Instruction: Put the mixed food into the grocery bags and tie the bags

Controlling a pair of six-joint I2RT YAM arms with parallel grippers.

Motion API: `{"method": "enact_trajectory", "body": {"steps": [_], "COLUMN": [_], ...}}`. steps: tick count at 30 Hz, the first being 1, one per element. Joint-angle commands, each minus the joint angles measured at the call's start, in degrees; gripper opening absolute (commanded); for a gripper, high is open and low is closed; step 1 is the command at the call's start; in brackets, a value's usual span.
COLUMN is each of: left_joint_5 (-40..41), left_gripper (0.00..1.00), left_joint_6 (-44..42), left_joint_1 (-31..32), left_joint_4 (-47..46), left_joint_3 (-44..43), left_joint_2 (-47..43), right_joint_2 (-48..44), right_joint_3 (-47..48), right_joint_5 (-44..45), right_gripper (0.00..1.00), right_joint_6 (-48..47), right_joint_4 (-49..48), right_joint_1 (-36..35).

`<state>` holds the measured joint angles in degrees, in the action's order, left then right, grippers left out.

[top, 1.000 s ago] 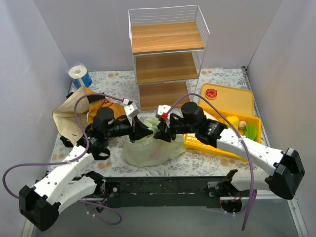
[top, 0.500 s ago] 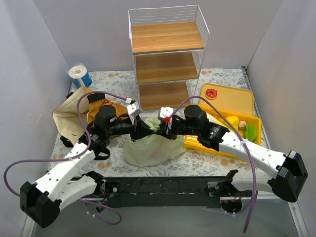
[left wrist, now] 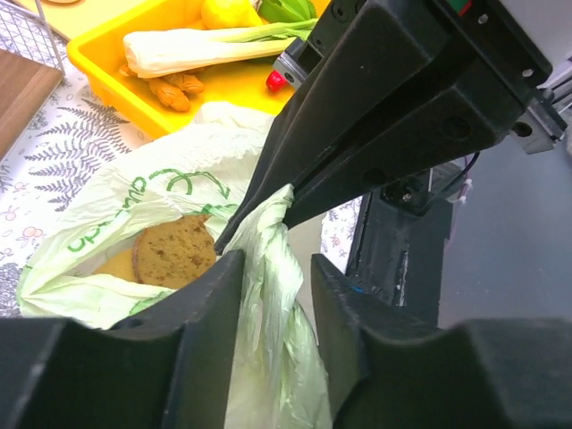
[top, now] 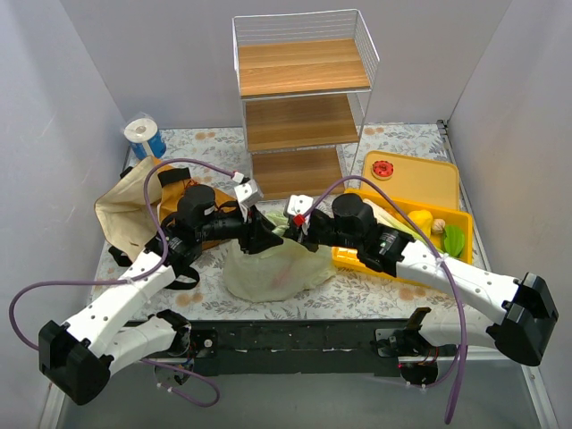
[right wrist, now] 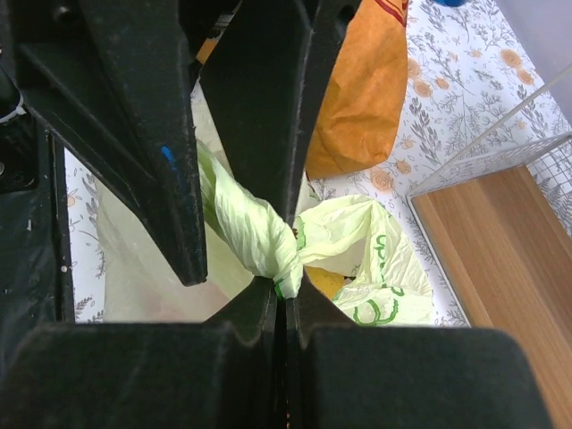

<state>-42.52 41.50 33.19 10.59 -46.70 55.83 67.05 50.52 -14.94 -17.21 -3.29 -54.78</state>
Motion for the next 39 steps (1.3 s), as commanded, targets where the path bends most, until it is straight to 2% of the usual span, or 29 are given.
{"method": "enact_trajectory", "body": {"steps": [1,7,10,11,14,15,17,19,20,22,23,26,29,33,36,39], "left_joint_5": [2.88,5.25,6.75,7.1,8.24,8.33,9.03,10.35,10.79,11.41,11.67,12.46,13.52,17.98,21.07,25.11], "left_gripper": [0.41,0.4,0.31,0.21,0.09,0.01,0.0,0.0,0.0,0.0,0.0,0.0,0.0,0.0,0.0,0.0], "left_joint_6": [-1.15,-2.21,-2.56,-2.56,-2.12,-2.12,-2.12,-2.91,-3.17,-4.05,-4.4,-5.54,-6.95,-9.58,-11.52,-13.1], "left_joint_1": [0.74,1.7,2.14,2.23,2.32,2.32,2.41,2.41,2.41,2.41,2.58,3.63,5.03,7.59,10.31,12.6], "left_joint_4": [1.54,1.36,0.75,0.49,-1.88,-3.02,-3.82,-4.0,-3.91,-4.0,-4.08,-4.26,-4.17,-2.86,-2.07,-1.98], "left_joint_3": [-2.43,-2.87,-2.61,-2.61,-1.56,-1.21,-0.5,-0.15,0.29,0.73,1.08,1.35,1.43,1.43,1.78,2.66], "left_joint_2": [0.59,2.44,3.23,3.32,2.35,1.74,1.39,0.68,0.59,0.07,0.06,0.24,0.07,-0.55,-1.86,-3.01], "right_joint_2": [-2.62,-2.8,-2.8,-2.8,-2.54,-2.53,-2.62,-3.41,-3.94,-5.87,-6.48,-8.77,-8.34,-7.2,-4.05,1.3], "right_joint_3": [-0.6,0.19,0.54,0.54,0.72,0.63,0.46,0.45,0.28,0.37,0.71,2.64,8.53,12.49,15.12,18.11], "right_joint_5": [0.53,-0.35,-0.79,-0.88,-0.71,-0.44,-0.09,0.44,0.7,0.35,0.26,0.26,-0.43,-10.86,-14.06,-17.65], "right_gripper": [0.01,0.01,0.01,0.01,0.01,0.01,0.03,0.13,0.31,0.45,0.57,0.7,0.69,0.65,0.5,0.42], "right_joint_6": [-0.19,-0.19,-0.19,-0.28,-0.45,-0.45,-0.28,0.42,0.69,1.82,2.18,5.25,8.86,14.74,16.77,13.81], "right_joint_4": [-4.89,-3.3,-2.34,-1.64,-0.23,-0.05,0.74,2.05,2.32,3.2,3.2,6.97,11.72,10.24,10.67,14.35], "right_joint_1": [-0.85,-1.38,-1.64,-1.64,-1.82,-1.82,-1.82,-1.82,-1.82,-1.82,-1.82,-1.82,0.02,7.82,12.32,14.61]}}
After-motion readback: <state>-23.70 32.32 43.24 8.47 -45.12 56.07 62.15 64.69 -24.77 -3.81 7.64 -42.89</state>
